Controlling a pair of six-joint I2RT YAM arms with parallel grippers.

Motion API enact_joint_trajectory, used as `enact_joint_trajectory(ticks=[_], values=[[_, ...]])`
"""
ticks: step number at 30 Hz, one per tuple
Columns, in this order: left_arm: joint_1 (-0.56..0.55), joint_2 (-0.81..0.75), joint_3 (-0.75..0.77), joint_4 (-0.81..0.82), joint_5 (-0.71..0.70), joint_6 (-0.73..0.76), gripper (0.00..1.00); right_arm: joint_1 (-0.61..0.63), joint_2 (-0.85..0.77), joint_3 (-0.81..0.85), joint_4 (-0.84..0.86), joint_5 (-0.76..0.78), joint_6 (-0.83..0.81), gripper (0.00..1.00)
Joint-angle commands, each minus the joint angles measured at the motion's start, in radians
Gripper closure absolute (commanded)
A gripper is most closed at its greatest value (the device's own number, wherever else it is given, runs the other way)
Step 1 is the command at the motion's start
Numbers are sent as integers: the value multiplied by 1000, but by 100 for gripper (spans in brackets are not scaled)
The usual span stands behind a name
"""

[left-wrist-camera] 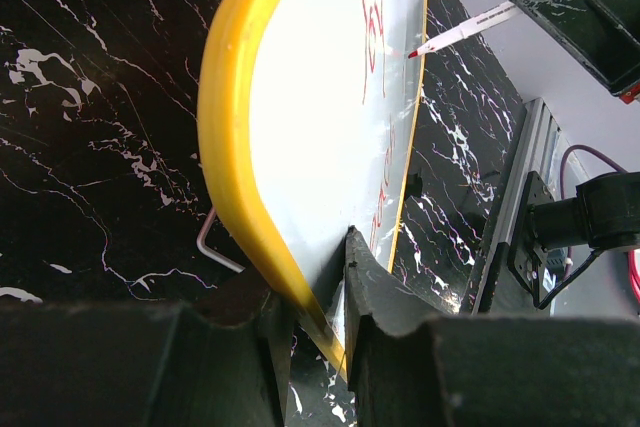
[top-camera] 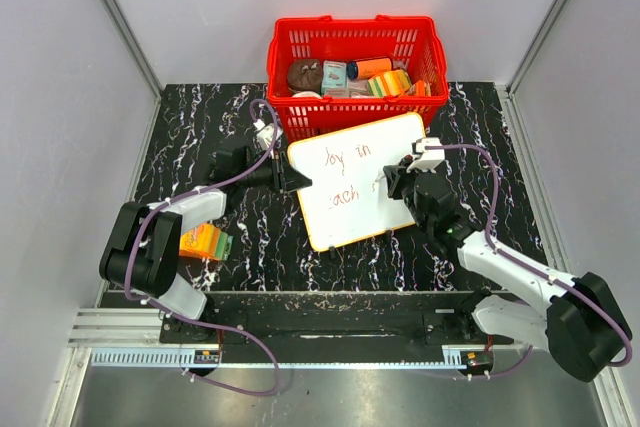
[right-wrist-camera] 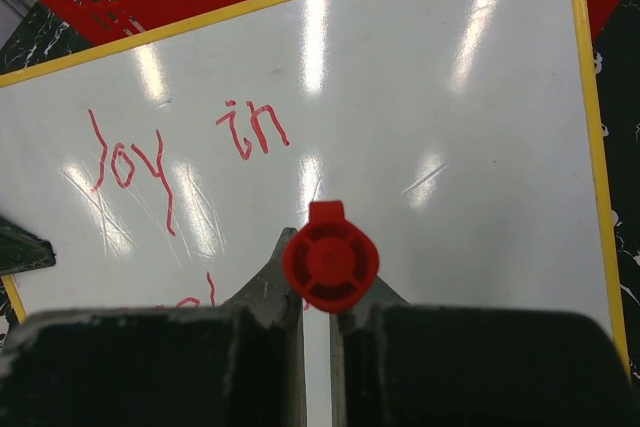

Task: Write a sentence on the whiteboard
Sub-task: Write on the whiteboard with the whiteboard.

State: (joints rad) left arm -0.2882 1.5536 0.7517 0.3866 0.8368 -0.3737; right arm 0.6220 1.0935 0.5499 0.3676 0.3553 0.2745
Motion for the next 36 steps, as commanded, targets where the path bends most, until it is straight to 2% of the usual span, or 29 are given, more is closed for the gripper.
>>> enact_joint_trajectory(ticks=[1, 6, 20, 36], values=[[-25, 40, -3, -64, -133, 188, 100, 8, -37, 12, 20, 2, -9, 100], [-25, 42, -3, -66, -136, 190, 100, 8, -41, 2, 30, -55, -23, 100], [-26, 40, -2, -69, -134, 191, 100, 8, 35, 16, 11, -15, -21, 100], [-26, 40, -3, -69, -137, 193, 100, 8, 2, -16, -61, -26, 19, 100]])
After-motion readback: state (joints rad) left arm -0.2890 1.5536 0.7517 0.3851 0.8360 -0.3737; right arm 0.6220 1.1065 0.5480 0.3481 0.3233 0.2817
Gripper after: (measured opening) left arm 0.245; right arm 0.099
